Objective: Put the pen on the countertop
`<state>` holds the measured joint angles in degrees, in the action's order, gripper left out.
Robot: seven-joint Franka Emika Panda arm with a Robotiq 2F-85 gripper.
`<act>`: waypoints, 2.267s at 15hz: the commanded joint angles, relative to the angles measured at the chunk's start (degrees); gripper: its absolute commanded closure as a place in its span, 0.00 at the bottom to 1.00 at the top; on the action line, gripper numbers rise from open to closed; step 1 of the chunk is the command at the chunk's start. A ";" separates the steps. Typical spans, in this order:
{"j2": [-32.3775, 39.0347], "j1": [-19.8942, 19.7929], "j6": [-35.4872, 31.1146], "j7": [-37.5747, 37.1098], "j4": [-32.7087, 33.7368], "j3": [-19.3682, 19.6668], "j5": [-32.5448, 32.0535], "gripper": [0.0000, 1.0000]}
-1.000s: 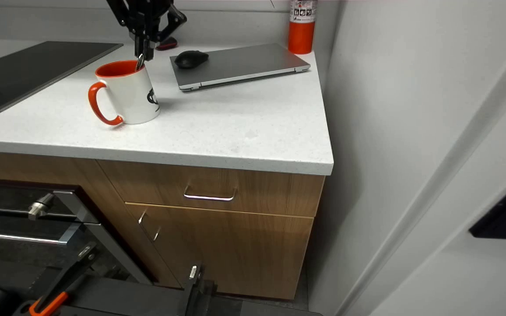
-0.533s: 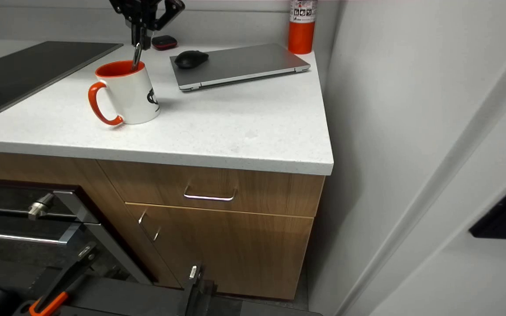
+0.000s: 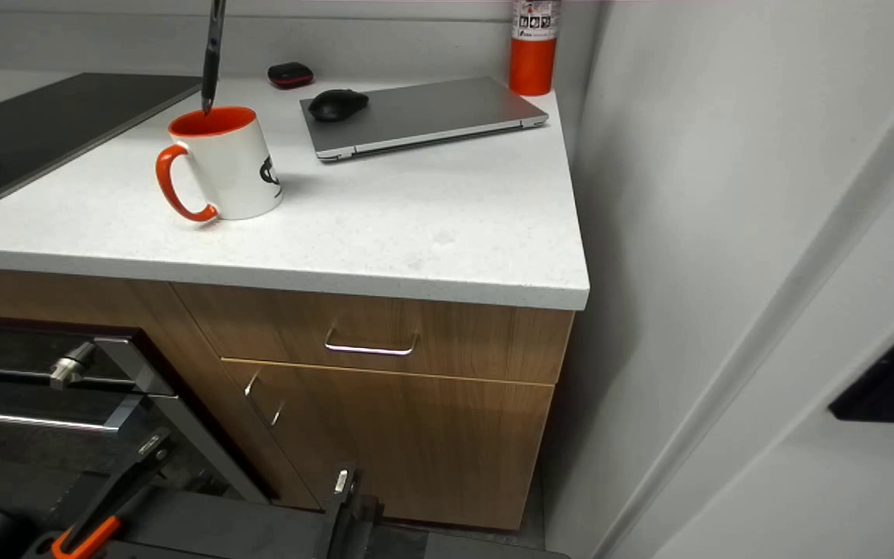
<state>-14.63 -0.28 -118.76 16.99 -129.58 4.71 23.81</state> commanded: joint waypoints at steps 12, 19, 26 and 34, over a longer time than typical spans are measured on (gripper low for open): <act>7.56 -4.26 1.24 -23.70 -0.92 -3.14 -31.77 0.97; 20.13 -1.98 -8.13 -37.83 3.92 -4.46 -34.00 0.97; 23.30 -1.27 -16.13 -42.28 5.23 -2.27 -34.89 0.47; 22.64 -1.48 -17.36 -41.21 5.24 -1.23 -33.38 0.00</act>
<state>7.90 -2.59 -134.94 -23.02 -124.91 2.51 -8.91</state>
